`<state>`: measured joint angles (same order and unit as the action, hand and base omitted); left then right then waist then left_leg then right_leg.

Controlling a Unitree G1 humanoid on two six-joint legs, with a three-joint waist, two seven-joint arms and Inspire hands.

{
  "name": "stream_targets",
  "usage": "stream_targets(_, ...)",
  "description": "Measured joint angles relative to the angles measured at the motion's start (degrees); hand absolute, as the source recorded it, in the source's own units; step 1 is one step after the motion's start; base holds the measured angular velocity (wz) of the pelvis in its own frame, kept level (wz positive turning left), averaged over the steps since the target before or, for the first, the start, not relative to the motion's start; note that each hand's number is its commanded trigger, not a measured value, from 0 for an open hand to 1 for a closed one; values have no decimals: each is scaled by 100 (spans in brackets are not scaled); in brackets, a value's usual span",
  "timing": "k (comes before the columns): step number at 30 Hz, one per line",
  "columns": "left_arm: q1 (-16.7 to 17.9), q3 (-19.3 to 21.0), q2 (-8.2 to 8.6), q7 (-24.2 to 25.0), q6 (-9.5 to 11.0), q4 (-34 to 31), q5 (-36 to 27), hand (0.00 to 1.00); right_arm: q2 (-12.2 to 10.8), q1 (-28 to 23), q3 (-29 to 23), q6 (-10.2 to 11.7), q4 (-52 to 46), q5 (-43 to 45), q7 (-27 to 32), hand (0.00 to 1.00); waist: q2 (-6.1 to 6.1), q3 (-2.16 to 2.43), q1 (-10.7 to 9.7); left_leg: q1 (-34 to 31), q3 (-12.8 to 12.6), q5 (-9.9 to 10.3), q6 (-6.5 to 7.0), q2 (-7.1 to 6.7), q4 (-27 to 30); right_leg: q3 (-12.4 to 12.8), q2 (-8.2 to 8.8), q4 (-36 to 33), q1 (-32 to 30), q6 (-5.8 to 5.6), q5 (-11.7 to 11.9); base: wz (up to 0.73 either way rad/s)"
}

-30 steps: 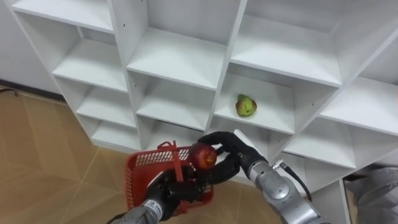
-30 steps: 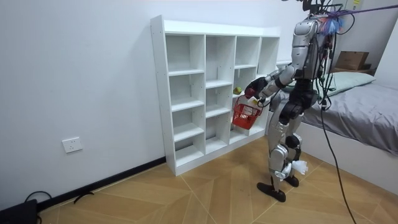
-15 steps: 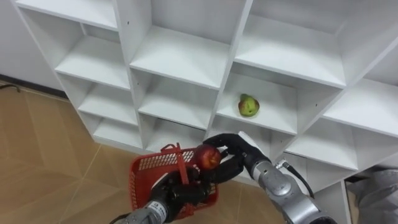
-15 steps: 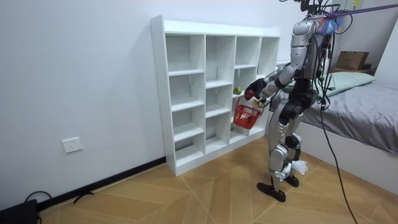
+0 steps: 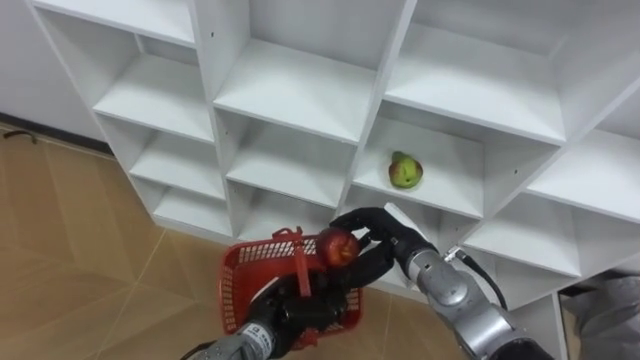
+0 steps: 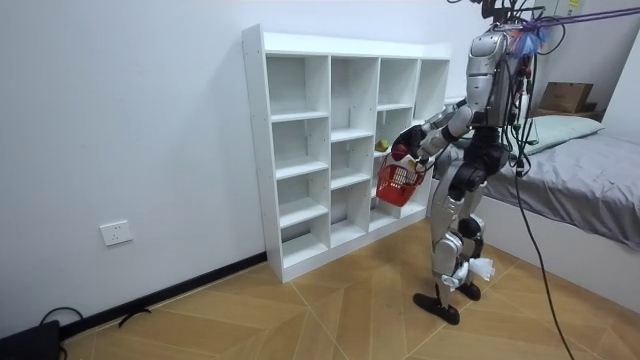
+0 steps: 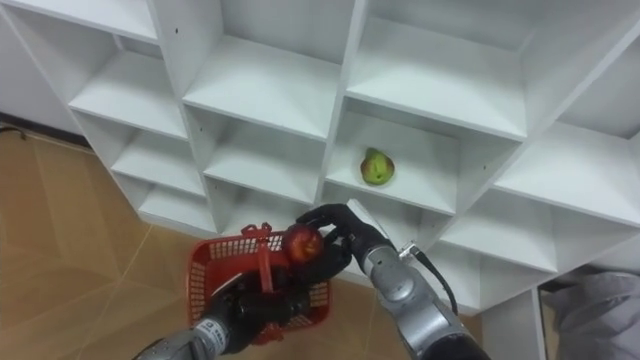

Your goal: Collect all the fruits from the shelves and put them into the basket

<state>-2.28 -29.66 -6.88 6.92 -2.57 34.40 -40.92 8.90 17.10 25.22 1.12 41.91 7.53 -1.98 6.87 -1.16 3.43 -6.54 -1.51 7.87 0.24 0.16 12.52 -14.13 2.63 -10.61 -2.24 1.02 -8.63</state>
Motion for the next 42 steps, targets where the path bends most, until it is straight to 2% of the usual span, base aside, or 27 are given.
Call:
stream_targets(4,-1,1,0,21,0,0,-5,100,-1,25,11,-23,2,-1,-1,100,-1,-1,9,-2,7,0,0,0,1,-2,-7,-1,0,3,-2,0)
stream_targets(5,-1,0,0,30,0,0,-6,100,-1,41,17,-55,3,-1,-4,91,0,-2,16,-1,8,0,0,1,1,-2,3,-2,0,4,-3,0)
stream_targets(7,-7,-4,0,38,0,0,-6,100,-4,121,57,-129,18,69,-21,56,6,-23,17,-6,8,0,0,3,7,-2,0,-5,-4,4,-3,0)
stream_targets(8,-8,-7,0,44,0,0,-8,100,-7,148,65,-133,33,117,-24,30,8,-25,17,-12,10,0,0,3,10,-5,-3,-6,-9,4,-4,0)
stream_targets(9,-14,-27,-1,67,0,0,-14,100,-7,194,79,-152,52,202,-27,10,14,-28,19,-24,15,0,0,3,16,-9,-20,-6,-16,4,-3,0)
stream_targets(10,-30,-71,-9,106,1,0,-18,100,-3,221,97,-195,58,249,-19,0,20,-32,22,-26,16,0,0,3,19,-9,-29,-6,-16,4,-3,0)
stream_targets(23,-74,-213,-50,270,4,2,-221,100,0,323,170,-206,79,366,71,0,82,-87,93,-164,35,1,-1,4,54,-32,-28,0,-118,6,-4,0)
stream_targets(28,-104,-215,-72,288,3,6,-223,100,1,341,185,-206,97,367,147,0,84,-87,158,-248,39,1,-1,3,89,-41,-30,-14,-191,7,-3,0)
stream_targets(42,-117,-209,-78,289,3,-3,-224,100,7,366,223,-224,97,367,201,0,92,-82,157,-261,51,1,-1,3,103,-57,-33,-14,-193,8,-2,1)
